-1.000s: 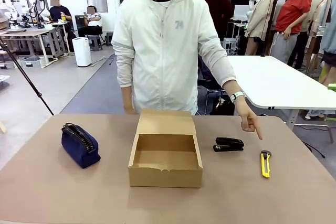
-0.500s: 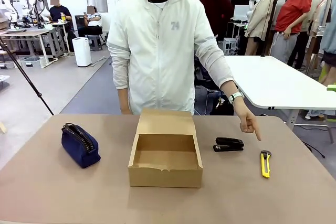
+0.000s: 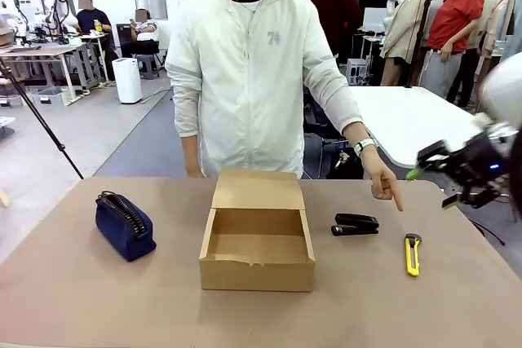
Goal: Pack the items into the box.
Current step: Pick up the item indicated by the person and place it inside the Mailer Box.
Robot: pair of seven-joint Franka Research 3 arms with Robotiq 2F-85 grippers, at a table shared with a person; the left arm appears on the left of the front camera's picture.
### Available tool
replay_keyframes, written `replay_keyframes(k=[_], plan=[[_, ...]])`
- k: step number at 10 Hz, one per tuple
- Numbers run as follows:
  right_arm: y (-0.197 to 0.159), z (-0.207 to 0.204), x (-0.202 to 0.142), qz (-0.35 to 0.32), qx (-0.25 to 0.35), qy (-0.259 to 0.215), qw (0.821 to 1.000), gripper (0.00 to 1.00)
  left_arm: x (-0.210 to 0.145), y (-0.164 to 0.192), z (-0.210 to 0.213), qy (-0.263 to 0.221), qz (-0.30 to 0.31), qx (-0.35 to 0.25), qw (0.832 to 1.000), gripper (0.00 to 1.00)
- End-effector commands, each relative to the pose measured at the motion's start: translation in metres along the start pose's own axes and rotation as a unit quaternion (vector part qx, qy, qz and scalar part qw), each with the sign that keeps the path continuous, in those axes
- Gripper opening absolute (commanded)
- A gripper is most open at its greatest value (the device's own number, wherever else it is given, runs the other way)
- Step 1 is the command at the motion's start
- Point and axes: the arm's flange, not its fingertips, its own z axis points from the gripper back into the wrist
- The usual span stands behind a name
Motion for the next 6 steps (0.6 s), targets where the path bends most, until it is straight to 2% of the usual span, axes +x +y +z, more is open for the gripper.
replay_keyframes(k=[1, 2, 3, 4, 5, 6], plan=[[0.015, -0.022, -0.002, 0.120, -0.200, 0.052, 0.971, 1.00, 0.000, -0.003, 0.000, -0.003, 0.005, -0.009, 1.000, 1.00], [0.020, -0.030, -0.001, 0.130, -0.213, 0.034, 0.968, 1.00, 0.000, -0.003, 0.000, -0.003, 0.005, -0.009, 1.000, 1.00], [0.021, -0.020, 0.007, 0.116, -0.181, 0.002, 0.977, 1.00, 0.000, -0.003, 0.000, -0.003, 0.005, -0.009, 1.000, 1.00], [0.017, -0.039, -0.016, 0.081, -0.139, 0.031, 0.987, 1.00, 0.000, -0.003, 0.000, -0.003, 0.005, -0.009, 1.000, 1.00], [0.017, -0.039, -0.016, 0.081, -0.139, 0.031, 0.987, 1.00, 0.000, -0.003, 0.000, -0.003, 0.005, -0.009, 1.000, 1.00], [0.014, -0.037, -0.010, 0.109, -0.179, 0.026, 0.977, 1.00, 0.000, -0.003, 0.000, -0.003, 0.005, -0.009, 1.000, 1.00]])
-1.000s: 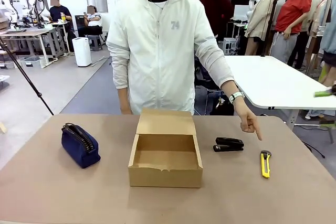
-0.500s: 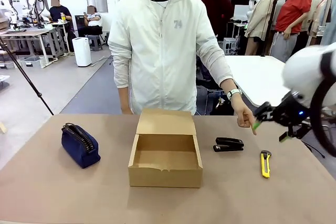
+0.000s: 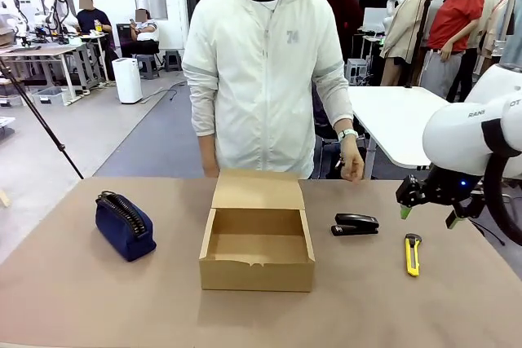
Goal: Pack the items into the box.
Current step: Pick up the item indicated by the person and place it inside the Mailer Box.
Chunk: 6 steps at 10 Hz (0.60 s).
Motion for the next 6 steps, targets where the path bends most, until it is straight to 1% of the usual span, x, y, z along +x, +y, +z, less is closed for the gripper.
replay_keyframes(k=[1, 3, 4, 6], plan=[[0.008, -0.017, 0.002, 0.007, -0.045, 0.004, 0.999, 1.00, 0.000, -0.003, 0.000, -0.002, 0.005, -0.009, 1.000, 1.00], [0.009, -0.035, 0.013, 0.017, -0.060, 0.012, 0.998, 1.00, 0.000, -0.003, 0.000, -0.002, 0.005, -0.009, 1.000, 1.00], [0.009, -0.043, 0.018, 0.058, -0.058, 0.012, 0.997, 1.00, 0.000, -0.003, 0.000, -0.002, 0.005, -0.009, 1.000, 1.00], [0.003, -0.054, 0.028, 0.086, -0.033, 0.044, 0.995, 1.00, 0.000, -0.003, 0.000, -0.002, 0.005, -0.009, 1.000, 1.00]])
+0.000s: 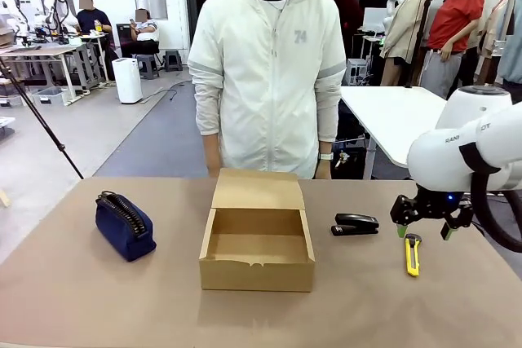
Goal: Pack the items into the box.
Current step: Pick up the item indicated by the person and place it inside the Mailer Box.
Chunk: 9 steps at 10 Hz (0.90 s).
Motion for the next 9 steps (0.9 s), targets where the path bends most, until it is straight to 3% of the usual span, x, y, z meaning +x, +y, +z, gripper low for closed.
replay_keyframes(k=[1, 6, 8, 9], plan=[[-0.008, -0.014, 0.019, 0.030, 0.030, 0.017, 0.999, 1.00, 0.000, -0.003, 0.000, -0.002, 0.005, -0.009, 1.000, 1.00], [-0.011, -0.049, 0.024, 0.039, 0.048, 0.059, 0.996, 1.00, 0.000, -0.003, 0.000, -0.002, 0.005, -0.009, 1.000, 1.00], [-0.009, -0.053, 0.027, -0.004, 0.021, 0.058, 0.998, 1.00, 0.000, -0.003, 0.000, -0.002, 0.005, -0.009, 1.000, 1.00], [-0.007, -0.055, 0.029, -0.071, 0.004, 0.063, 0.996, 1.00, 0.000, -0.003, 0.000, -0.002, 0.005, -0.009, 1.000, 1.00]])
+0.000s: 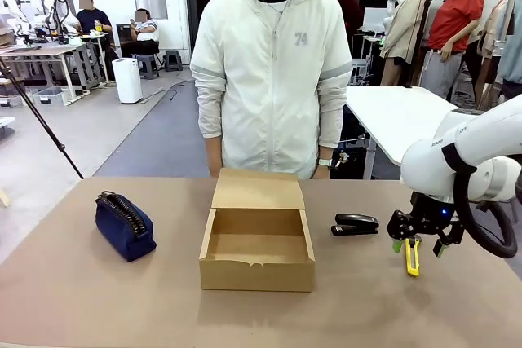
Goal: Pack the items into the box.
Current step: Pick up the item indicated by the person and place it inside the Mailer Box.
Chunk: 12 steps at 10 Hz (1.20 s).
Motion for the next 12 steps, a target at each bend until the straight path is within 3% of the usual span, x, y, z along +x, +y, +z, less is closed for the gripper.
replay_keyframes(k=[1, 3, 4, 5, 6, 12], plan=[[0.006, 0.001, 0.009, -0.137, -0.034, 0.015, 0.990, 1.00, 0.000, -0.003, 0.000, -0.002, 0.005, -0.009, 1.000, 1.00], [0.005, 0.004, 0.012, -0.190, -0.047, -0.018, 0.980, 1.00, 0.000, -0.003, 0.000, -0.002, 0.005, -0.009, 1.000, 1.00], [-0.003, -0.001, 0.002, -0.115, -0.018, -0.001, 0.993, 1.00, 0.000, -0.003, 0.000, -0.002, 0.005, -0.009, 1.000, 1.00], [-0.003, -0.001, 0.002, -0.115, -0.018, -0.001, 0.993, 1.00, 0.000, -0.003, 0.000, -0.002, 0.005, -0.009, 1.000, 1.00], [-0.002, 0.000, 0.004, -0.161, -0.025, -0.007, 0.987, 1.00, 0.000, -0.003, 0.000, -0.002, 0.005, -0.009, 1.000, 1.00], [-0.001, -0.025, 0.033, -0.129, -0.010, 0.015, 0.991, 1.00, 0.000, -0.003, 0.000, -0.002, 0.005, -0.009, 1.000, 1.00]])
